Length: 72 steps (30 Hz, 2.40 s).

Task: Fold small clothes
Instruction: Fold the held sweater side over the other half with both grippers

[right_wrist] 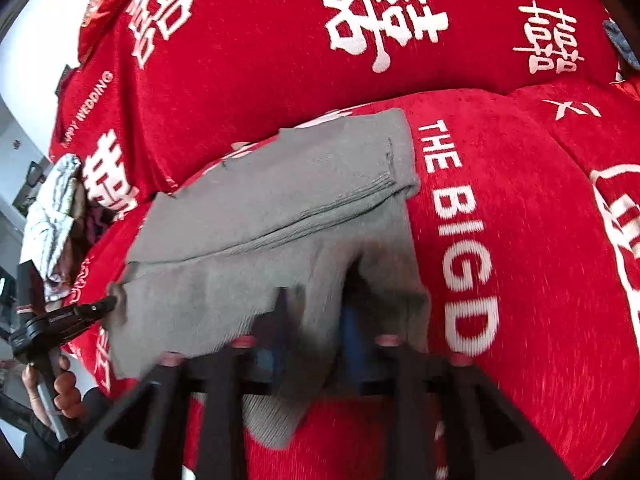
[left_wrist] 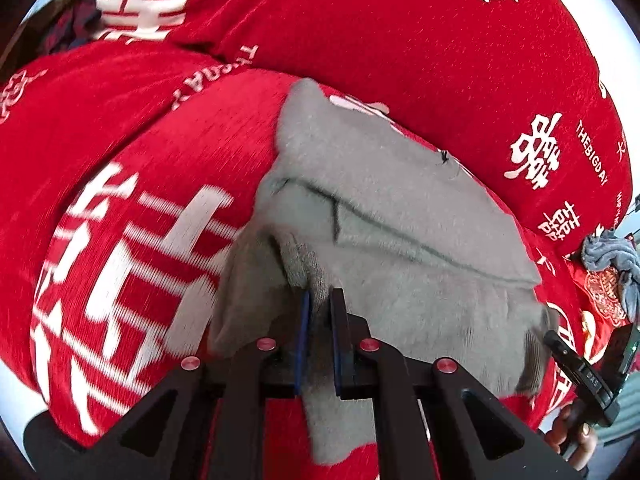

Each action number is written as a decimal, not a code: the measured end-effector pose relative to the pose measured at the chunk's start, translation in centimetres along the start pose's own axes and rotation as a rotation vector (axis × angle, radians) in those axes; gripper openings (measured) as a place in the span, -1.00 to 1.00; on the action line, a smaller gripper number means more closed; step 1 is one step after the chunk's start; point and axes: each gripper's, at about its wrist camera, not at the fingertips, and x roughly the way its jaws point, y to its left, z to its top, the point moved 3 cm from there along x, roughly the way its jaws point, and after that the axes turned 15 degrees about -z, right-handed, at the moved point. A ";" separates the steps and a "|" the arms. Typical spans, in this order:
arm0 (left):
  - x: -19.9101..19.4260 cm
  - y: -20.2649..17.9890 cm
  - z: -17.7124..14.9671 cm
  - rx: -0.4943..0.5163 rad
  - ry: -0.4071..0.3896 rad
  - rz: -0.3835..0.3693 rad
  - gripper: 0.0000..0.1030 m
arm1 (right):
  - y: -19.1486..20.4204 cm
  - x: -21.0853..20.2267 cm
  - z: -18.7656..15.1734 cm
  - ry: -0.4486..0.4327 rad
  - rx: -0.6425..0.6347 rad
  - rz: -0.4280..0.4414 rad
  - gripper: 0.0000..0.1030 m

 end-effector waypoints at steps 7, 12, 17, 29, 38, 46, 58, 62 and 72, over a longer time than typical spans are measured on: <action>-3.2 0.6 -3.8 -0.025 -0.105 0.044 1.00 | -0.4 -1.8 -2.4 -0.007 0.017 0.027 0.35; -0.7 -0.3 -4.6 0.019 -0.008 0.038 1.00 | 0.7 -0.8 -1.2 -0.002 -0.015 0.018 0.35; 1.7 -2.2 -5.0 0.070 0.058 0.025 0.92 | 1.8 0.5 -0.6 0.025 -0.043 0.048 0.24; -1.5 -5.6 -3.1 0.154 0.005 -0.005 -0.79 | 3.0 -3.3 0.3 -0.028 -0.068 0.180 -0.76; -3.2 -6.7 3.0 0.166 -0.160 -0.019 -0.79 | 2.3 -3.9 4.5 -0.088 0.100 0.243 -0.77; -1.6 -6.9 5.7 0.193 -0.174 0.016 -0.79 | 2.6 -2.2 7.3 -0.083 0.133 0.194 -0.77; 0.2 -7.2 8.7 0.198 -0.173 0.032 -0.79 | 3.0 0.8 10.5 -0.046 0.155 0.150 -0.77; 1.0 -7.4 9.9 0.197 -0.169 0.034 -0.79 | 3.1 1.4 11.6 -0.045 0.152 0.140 -0.77; 3.6 -7.5 13.0 0.205 -0.148 0.065 -0.79 | 3.3 4.2 14.2 -0.014 0.147 0.118 -0.77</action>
